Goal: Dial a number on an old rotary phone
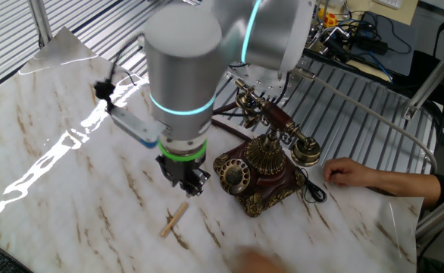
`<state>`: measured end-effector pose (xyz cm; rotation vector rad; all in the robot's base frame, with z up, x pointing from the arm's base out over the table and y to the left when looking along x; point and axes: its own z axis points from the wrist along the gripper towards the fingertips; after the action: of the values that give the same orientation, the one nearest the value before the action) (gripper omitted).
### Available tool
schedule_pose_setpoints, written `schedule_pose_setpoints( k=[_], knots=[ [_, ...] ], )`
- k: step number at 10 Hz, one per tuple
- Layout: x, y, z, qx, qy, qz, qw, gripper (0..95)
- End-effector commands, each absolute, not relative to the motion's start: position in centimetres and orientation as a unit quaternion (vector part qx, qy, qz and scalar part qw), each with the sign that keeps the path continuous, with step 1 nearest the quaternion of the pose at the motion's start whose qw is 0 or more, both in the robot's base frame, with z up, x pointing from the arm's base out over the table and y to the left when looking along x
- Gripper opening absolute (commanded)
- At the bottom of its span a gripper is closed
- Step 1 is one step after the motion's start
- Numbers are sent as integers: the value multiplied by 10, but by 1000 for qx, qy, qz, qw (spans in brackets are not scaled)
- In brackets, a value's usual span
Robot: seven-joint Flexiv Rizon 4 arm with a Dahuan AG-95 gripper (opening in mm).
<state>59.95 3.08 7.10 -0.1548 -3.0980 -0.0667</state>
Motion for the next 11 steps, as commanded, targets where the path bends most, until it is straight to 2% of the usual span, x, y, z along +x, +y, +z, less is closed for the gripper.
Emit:
schedule_pose_setpoints(
  k=[1, 3, 6, 11],
  knots=[
    [608, 36, 67, -53, -998, -24, 14, 380],
    [618, 44, 58, -58, -998, -25, 0, 380],
    [638, 53, 51, -60, -998, -25, -3, 380],
    [643, 51, 32, -55, -998, -27, -15, 380]
  ],
)
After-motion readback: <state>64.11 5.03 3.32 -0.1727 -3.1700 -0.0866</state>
